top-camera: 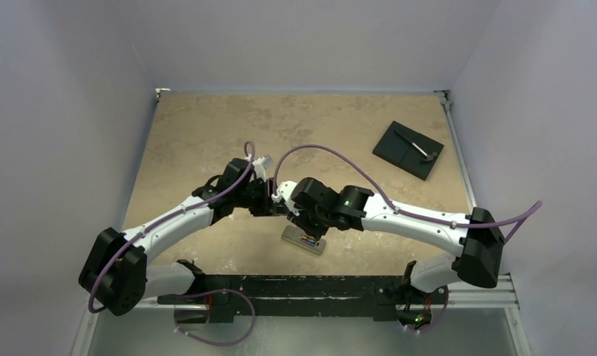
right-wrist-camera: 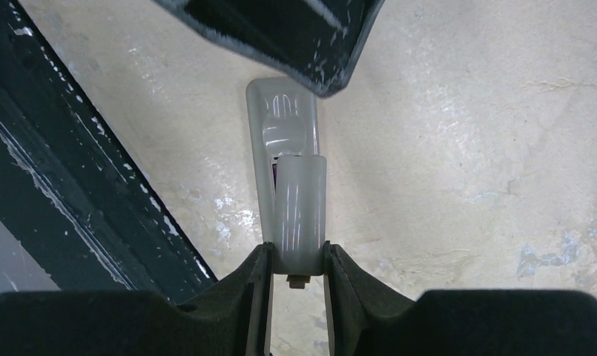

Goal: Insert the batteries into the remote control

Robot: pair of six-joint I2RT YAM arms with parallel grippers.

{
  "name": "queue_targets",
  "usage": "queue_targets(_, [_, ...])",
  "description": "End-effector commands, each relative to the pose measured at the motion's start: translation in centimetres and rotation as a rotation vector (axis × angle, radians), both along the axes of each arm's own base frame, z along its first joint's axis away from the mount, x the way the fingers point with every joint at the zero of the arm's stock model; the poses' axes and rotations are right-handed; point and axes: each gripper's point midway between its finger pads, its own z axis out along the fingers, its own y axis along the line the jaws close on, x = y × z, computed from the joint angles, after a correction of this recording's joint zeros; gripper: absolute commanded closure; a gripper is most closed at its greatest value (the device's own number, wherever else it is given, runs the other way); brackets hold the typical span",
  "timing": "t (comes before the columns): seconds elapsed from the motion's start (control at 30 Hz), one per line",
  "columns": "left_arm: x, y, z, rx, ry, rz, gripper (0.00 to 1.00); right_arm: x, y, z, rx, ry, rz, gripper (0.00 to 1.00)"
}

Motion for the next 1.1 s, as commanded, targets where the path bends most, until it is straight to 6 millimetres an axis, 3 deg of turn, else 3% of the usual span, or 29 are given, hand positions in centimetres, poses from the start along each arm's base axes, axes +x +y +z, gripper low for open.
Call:
queue_targets(0.0, [1.8,1.8,0.7,0.089,-0.068,0.089,0.58,-0.1,-0.4,-0.9,-0.022,0.009,0.013,1.00])
queue_targets(0.27, [2.0,3.6,-0.3,0.173,-0.060,0.135,0.58,-0.1,-1.6,-2.6,-0.087,0.009,0.012,1.00])
queue_targets(0.57, [1.9,3.4,0.1,0.160,-0.083,0.113,0.58,0.4,-1.9,-3.8,-0.171,0.006,0.041,1.00])
queue_targets(1.07, [1.9,3.2,-0.5,0.166,-0.078,0.086,0.58,-1.0,-0.2,-4.6,-0.095,0.083,0.071,1.00])
